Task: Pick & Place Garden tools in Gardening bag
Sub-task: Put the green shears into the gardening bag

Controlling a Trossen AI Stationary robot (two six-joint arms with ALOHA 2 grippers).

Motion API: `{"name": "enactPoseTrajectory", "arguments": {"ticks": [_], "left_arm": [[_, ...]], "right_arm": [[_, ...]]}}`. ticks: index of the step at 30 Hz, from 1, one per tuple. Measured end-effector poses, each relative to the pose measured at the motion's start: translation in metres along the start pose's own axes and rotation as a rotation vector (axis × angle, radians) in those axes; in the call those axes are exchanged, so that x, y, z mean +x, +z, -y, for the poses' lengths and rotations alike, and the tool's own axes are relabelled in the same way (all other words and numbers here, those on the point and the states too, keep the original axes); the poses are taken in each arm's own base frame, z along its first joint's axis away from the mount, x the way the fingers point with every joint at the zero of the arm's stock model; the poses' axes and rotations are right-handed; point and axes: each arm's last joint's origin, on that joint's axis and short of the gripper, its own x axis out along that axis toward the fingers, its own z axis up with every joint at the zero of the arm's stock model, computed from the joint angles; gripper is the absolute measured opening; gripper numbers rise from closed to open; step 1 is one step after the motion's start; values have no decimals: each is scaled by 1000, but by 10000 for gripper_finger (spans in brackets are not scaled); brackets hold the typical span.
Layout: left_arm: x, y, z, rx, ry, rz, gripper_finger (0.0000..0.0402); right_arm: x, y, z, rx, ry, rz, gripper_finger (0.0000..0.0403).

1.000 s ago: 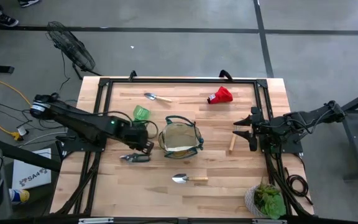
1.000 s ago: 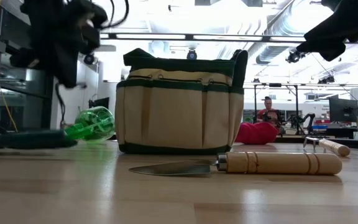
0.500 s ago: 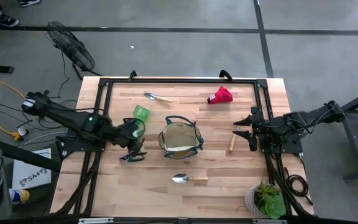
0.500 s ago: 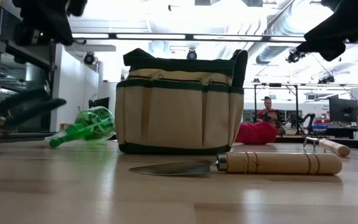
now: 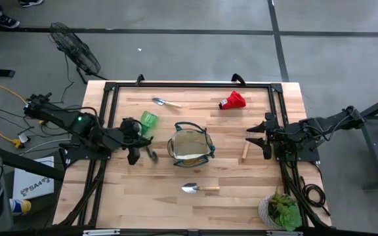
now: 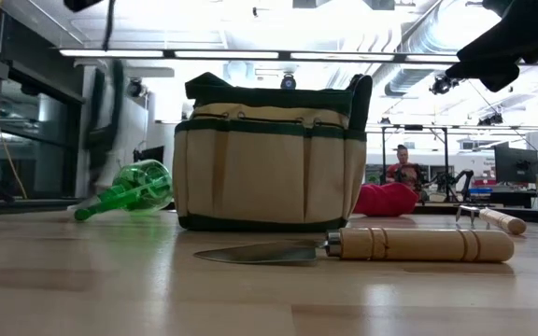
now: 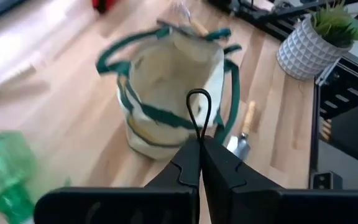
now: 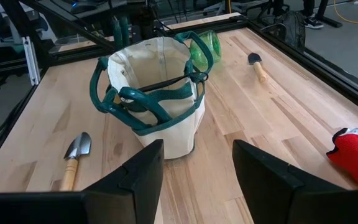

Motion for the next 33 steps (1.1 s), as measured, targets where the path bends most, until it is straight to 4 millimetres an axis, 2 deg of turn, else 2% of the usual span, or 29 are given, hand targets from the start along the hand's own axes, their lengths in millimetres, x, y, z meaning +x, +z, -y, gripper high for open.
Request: {"name": "enactPoseTrajectory", "arguments": {"ticks": [23, 33], "left_arm": [[-31, 42, 16, 190, -31, 139, 0], [-34, 55, 25, 265, -6, 198, 0]], "right_arm": [[0, 0, 0, 0, 0, 0, 183], [0, 0, 0, 0, 0, 0, 183]]}}
